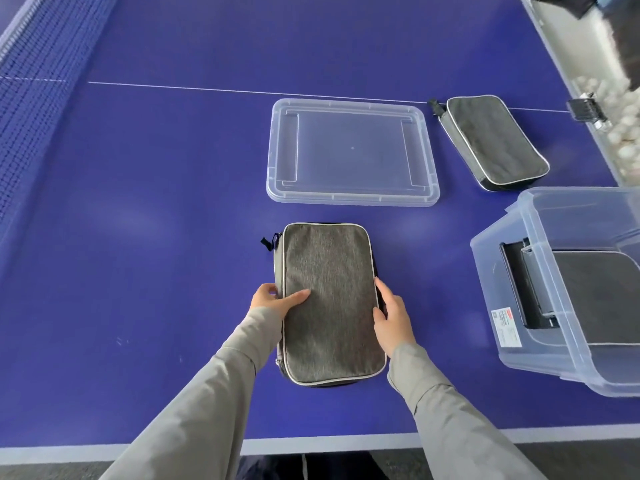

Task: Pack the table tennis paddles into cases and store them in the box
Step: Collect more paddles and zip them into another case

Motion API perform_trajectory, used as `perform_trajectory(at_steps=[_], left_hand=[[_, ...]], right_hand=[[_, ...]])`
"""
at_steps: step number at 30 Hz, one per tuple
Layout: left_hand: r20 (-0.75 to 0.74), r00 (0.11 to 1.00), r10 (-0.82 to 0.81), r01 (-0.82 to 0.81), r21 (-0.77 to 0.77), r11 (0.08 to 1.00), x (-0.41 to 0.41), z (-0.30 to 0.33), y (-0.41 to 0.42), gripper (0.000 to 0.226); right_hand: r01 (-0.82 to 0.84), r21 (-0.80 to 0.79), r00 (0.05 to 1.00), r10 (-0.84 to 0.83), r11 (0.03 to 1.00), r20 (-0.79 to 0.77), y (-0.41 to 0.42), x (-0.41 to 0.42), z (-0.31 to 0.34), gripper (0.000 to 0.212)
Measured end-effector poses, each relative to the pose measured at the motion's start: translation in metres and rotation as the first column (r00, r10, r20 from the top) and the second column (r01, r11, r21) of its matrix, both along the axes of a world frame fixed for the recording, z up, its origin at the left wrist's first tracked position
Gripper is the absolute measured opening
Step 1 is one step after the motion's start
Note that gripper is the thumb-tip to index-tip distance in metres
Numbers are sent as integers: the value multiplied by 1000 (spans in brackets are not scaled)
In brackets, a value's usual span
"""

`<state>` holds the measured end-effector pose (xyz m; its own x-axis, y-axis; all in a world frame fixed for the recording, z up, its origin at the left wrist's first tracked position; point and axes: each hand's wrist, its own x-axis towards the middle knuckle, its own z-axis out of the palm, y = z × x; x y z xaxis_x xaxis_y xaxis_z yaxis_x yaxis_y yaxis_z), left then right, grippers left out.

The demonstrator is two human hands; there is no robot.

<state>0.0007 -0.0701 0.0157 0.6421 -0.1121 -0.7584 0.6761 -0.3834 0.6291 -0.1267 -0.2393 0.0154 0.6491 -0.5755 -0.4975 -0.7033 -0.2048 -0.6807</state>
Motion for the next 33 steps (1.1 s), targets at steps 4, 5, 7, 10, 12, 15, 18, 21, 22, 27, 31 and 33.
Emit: perform_trajectory(at_steps=[4,5,7,10,12,15,18,21,22,27,31,33], left_hand=[[-23,1000,-2,0,-66,998,-4,2,-6,64],[-34,999,6,-9,-82,997,-6,3,-7,64],[-48,998,34,-40,-116,992,-8,6,-8,59],[-21,997,74,-77,-187,979,-10,12,-6,54],[-2,994,113,-111,-217,970,-13,18,-6,52],[-23,972,233,-232,-245,941,-17,29,-4,50],[-34,907,420,-416,-240,877,-16,39,1,51],[-53,820,570,-566,-223,794,-11,50,4,58],[-64,782,619,-616,-231,753,-9,55,4,62],[-50,658,752,-738,-244,629,-8,72,-1,63],[-36,599,800,-781,-243,575,-12,80,-2,66],[-37,573,819,-798,-255,546,-13,83,-2,69]], right_hand=[[8,7,1000,-8,1000,-2,-2,0,-2,55],[13,11,1000,-13,1000,-2,-3,0,-3,55],[22,34,1000,-22,999,3,-4,1,-2,54],[33,92,999,-36,995,29,-6,0,0,53],[47,113,997,-54,993,56,-9,-2,4,50],[110,50,977,-117,993,178,-7,-5,14,43],[238,-86,915,-194,968,353,5,-15,29,38],[312,-332,862,-119,890,493,27,-32,43,34],[309,-388,849,-68,868,524,38,-35,46,34],[105,-544,849,209,833,485,95,-27,54,33],[101,-592,874,213,800,437,109,-11,55,35],[117,-662,872,242,741,425,108,-9,56,28]])
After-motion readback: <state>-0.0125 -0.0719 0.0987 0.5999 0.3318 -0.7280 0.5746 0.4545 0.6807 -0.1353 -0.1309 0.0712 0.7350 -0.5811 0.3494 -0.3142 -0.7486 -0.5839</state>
